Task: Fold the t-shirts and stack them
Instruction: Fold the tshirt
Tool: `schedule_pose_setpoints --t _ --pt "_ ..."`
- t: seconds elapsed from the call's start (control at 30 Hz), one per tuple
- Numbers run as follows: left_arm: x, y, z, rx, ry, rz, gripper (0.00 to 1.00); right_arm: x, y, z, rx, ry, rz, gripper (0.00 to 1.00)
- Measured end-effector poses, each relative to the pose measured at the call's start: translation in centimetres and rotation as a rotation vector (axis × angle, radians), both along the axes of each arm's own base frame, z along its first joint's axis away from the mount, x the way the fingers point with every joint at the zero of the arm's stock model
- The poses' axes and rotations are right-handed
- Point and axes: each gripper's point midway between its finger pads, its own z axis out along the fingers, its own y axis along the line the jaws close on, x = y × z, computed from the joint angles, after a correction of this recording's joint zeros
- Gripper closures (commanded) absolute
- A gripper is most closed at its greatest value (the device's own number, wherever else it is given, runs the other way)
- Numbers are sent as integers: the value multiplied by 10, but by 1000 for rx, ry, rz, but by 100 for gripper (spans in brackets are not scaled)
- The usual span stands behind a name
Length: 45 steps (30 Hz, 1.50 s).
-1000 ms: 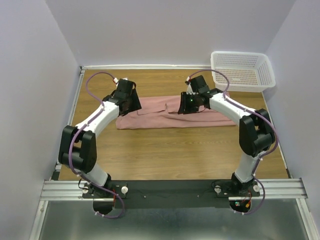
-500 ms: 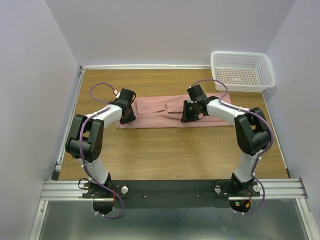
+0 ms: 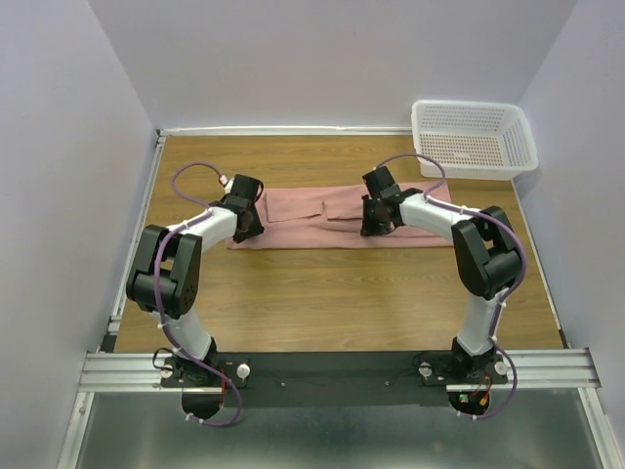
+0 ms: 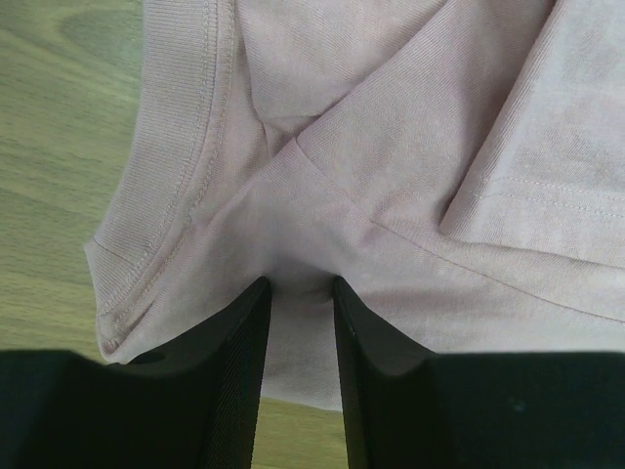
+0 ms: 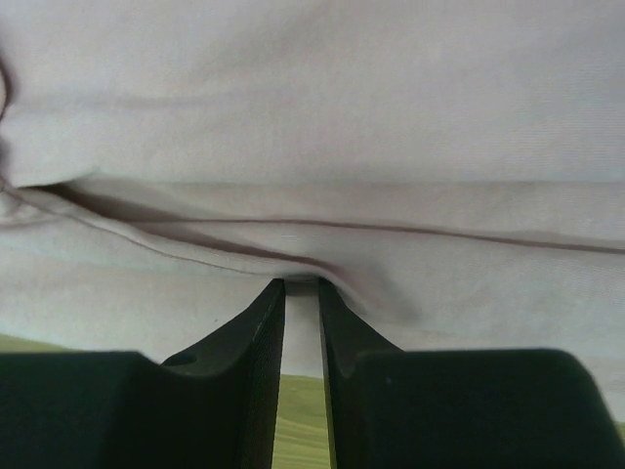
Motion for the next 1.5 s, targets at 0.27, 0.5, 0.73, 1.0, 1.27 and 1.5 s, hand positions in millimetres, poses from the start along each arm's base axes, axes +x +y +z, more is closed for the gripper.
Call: schedule_pose_setpoints --t 0.27,0.5,0.73,1.0,1.27,1.5 --pt "0 0 0 -2 -15 -2 59 36 -22 19 -116 -121 -66 71" --pt "1 1 0 -2 -16 -2 59 83 -39 42 -161 -223 -113 72" --pt "1 0 1 -4 -20 -2 57 66 -36 44 -79 -191 -48 64" --pt "1 0 1 -5 -22 -1 57 1 -42 18 -72 -67 -46 60" --pt "2 5 0 -5 -25 9 57 7 -60 19 -134 -88 -83 37" --pt "1 13 1 -6 -28 29 57 5 -148 28 -51 -66 -375 15"
